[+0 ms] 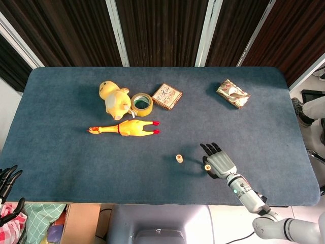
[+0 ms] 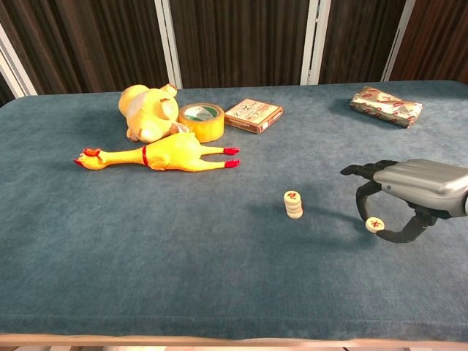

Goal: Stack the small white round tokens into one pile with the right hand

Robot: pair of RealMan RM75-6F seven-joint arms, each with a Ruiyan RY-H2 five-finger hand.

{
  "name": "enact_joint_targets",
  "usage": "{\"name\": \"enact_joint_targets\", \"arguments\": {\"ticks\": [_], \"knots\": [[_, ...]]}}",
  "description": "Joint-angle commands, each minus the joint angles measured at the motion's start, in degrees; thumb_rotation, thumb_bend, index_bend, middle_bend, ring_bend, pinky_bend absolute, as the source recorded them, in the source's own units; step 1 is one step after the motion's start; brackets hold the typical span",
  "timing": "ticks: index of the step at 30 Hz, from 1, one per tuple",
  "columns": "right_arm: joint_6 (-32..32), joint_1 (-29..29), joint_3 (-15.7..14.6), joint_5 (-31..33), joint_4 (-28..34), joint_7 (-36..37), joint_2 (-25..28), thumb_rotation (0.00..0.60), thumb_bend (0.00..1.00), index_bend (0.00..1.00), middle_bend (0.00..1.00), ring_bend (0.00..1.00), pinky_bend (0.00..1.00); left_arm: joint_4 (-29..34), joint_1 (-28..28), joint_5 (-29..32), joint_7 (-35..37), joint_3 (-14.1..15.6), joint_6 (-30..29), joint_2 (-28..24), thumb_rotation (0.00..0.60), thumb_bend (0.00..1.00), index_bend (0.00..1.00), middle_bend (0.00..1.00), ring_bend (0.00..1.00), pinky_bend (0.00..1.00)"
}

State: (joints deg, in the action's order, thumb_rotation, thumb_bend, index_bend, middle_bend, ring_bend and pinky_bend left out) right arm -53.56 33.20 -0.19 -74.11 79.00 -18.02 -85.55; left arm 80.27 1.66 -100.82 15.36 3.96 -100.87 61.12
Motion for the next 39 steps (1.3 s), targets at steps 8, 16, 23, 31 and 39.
{"name": "enact_joint_targets", "arguments": {"ticks": [8,16,23,31,39], "knots": [[-0.6,2.0,5.0,0.5,6.8,2.5,2.0,0.600,0.47,0.63,0.03,0.00,0.00,0.1,-0.1,-0.1,-0.4,0.0,0.1,0.1,0.600,0.44,0.00,0.00,0.00,0.07],[3.3,7.4,9.8,7.7,10.7,-2.9,0.2,0.600,0.47,0.63,0.03,0.00,0.00,0.0,0.2,0.3,-0.1,-0.2,-0.3,0.0,0.600,0.44,0.00,0.00,0.00,0.07],[3.2,10.0,10.1,14.5,9.4,-10.0,-3.5,0.600,0.47,0.63,0.03,0.00,0.00,-0.4,0.3,0.2,0.6,-0.1,-0.6,-0.1,0.600,0.44,0.00,0.00,0.00,0.07],[3.8,11.7,10.0,18.2,7.0,-11.4,-5.4,0.600,0.47,0.63,0.03,0.00,0.00,-0.4,0.2,0.2,0.7,-0.1,-0.4,-0.1,0.600,0.44,0.00,0.00,0.00,0.07],[3.8,12.5,9.1,19.0,5.9,-11.5,-6.1,0.600,0.47,0.62,0.03,0.00,0.00,-0.3,0.2,0.3,0.5,-0.2,-0.3,-0.1,0.600,0.44,0.00,0.00,0.00,0.07]]}}
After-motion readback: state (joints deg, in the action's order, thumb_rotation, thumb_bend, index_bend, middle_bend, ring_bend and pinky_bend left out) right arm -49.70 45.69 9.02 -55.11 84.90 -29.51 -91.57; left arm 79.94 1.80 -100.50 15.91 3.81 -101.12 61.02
